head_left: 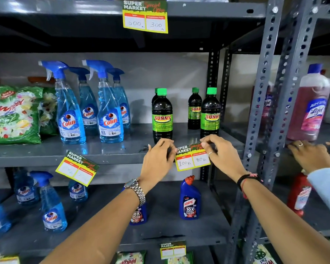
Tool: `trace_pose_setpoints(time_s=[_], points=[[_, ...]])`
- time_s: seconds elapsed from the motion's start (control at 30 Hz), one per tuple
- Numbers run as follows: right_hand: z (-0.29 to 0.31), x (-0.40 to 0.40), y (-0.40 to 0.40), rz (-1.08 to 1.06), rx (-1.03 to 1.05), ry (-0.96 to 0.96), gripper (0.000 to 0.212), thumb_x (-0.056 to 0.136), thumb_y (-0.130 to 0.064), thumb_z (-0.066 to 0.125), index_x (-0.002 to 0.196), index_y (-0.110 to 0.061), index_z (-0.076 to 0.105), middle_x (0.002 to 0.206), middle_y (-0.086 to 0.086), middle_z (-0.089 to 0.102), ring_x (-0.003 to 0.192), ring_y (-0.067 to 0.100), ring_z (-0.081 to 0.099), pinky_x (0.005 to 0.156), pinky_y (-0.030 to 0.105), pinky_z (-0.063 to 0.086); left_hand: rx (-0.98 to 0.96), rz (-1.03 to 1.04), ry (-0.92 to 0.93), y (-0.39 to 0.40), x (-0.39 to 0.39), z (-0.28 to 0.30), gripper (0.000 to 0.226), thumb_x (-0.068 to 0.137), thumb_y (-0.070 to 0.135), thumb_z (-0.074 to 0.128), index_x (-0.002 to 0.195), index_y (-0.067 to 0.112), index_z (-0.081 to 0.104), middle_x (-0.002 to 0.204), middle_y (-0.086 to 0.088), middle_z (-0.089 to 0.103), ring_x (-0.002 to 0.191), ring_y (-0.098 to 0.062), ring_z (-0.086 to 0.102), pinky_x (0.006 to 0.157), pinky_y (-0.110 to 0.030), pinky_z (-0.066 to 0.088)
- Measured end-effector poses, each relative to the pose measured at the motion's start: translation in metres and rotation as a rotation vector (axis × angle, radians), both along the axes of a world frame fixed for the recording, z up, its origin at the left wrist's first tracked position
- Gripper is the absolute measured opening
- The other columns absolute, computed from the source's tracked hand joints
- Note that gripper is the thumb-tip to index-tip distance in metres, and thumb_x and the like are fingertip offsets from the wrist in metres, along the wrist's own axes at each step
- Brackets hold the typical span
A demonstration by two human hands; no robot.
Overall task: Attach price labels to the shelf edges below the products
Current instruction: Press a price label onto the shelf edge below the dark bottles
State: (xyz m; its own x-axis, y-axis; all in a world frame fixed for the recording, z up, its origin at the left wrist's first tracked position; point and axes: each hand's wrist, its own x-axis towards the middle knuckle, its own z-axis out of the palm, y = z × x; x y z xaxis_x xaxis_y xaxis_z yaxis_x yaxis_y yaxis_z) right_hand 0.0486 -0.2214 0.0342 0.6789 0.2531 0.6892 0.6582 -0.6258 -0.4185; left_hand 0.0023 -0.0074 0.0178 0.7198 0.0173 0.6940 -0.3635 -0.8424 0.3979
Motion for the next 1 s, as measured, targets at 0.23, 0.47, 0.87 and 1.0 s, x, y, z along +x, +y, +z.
trace_pose_setpoints(time_s=[0.23,0.47,0.87,1.0], points=[[-0.021,0.0,-0.013,0.059,-0.086,0.03,0.007,0.087,-0.018,0.063,0.08,-0.018,0.066,0.118,-0.006,0.066,0.105,0.013,0.058,0.083,0.027,0.045,0.002,-0.043,0.06,0.007,-0.003,-0.004,0.01,0.087,0.032,0.064,0.082,0.024,0.067,0.123,0.013,0.06,0.102,-0.004,0.061,0.118,-0.051,0.02],[-0.021,0.001,-0.014,0.061,-0.116,0.026,0.006,0.085,-0.014,0.063,0.08,-0.015,0.066,0.121,-0.005,0.064,0.11,0.011,0.056,0.086,0.026,0.044,0.064,0.009,0.077,0.004,-0.004,-0.008,0.01,0.085,0.035,0.068,0.081,0.026,0.07,0.129,0.01,0.062,0.123,-0.01,0.054,0.12,-0.048,0.015],[-0.016,0.002,-0.008,0.002,-0.031,0.009,0.01,0.081,-0.01,0.063,0.075,-0.018,0.063,0.105,-0.005,0.072,0.092,0.012,0.063,0.073,0.025,0.046,-0.004,0.183,0.007,-0.006,-0.002,0.003,0.011,0.079,0.039,0.068,0.077,0.029,0.071,0.09,0.018,0.074,0.083,-0.006,0.066,0.059,-0.024,0.048],[-0.016,0.003,-0.005,-0.033,-0.051,-0.022,0.007,0.08,-0.011,0.063,0.075,-0.015,0.062,0.105,-0.004,0.071,0.09,0.014,0.064,0.071,0.033,0.053,-0.014,0.206,-0.008,-0.008,-0.002,0.004,0.01,0.077,0.04,0.069,0.074,0.03,0.07,0.088,0.017,0.075,0.078,-0.006,0.066,0.056,-0.021,0.04]])
